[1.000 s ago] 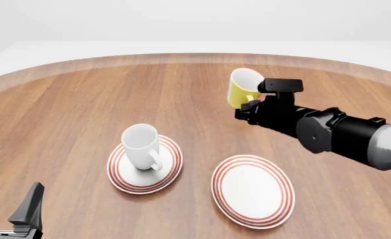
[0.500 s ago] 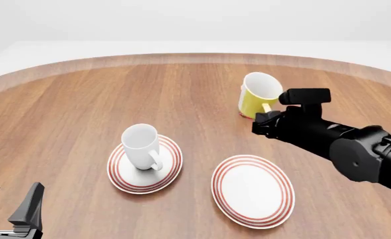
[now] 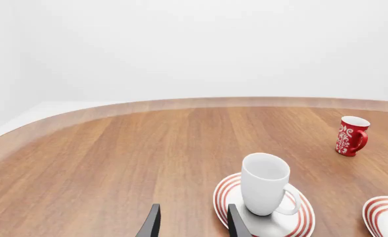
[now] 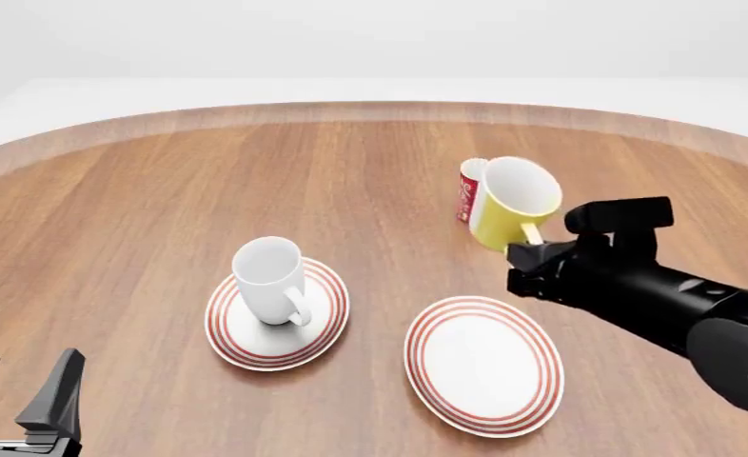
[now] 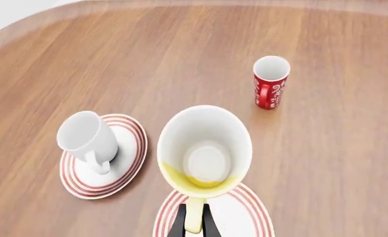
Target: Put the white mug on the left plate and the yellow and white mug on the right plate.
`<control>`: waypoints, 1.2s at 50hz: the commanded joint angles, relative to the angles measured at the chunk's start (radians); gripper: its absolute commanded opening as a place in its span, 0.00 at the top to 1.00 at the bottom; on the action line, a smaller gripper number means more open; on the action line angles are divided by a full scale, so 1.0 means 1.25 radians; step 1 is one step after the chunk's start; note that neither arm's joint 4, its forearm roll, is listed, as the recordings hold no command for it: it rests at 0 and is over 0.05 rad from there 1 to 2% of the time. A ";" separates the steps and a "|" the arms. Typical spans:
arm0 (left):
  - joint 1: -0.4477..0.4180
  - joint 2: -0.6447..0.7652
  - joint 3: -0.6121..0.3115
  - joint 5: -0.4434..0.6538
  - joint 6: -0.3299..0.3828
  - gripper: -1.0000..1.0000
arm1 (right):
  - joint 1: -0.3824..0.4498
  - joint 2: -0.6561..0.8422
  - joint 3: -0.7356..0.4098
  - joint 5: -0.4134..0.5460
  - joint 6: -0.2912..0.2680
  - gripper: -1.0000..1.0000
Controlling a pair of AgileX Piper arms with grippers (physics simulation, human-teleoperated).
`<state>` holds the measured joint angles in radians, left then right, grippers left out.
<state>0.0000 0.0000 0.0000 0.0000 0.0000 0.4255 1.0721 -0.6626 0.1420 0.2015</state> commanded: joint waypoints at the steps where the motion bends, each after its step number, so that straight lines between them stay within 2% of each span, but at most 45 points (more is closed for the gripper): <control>1: 0.000 0.000 0.000 0.000 0.000 0.00 | 0.008 -0.073 0.053 0.022 -0.002 1.00; 15: 0.000 0.000 0.000 0.000 0.000 0.00 | 0.022 -0.153 0.114 0.057 -0.007 1.00; 27: 0.000 0.000 0.000 0.000 0.000 0.00 | 0.032 -0.170 0.152 0.060 -0.009 1.00; 60: 0.000 0.000 0.000 0.000 0.000 0.00 | 0.067 -0.141 0.225 0.012 -0.007 1.00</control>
<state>0.0000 0.0000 0.0000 0.0000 0.0000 0.4977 0.8866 -0.4042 0.1772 0.1845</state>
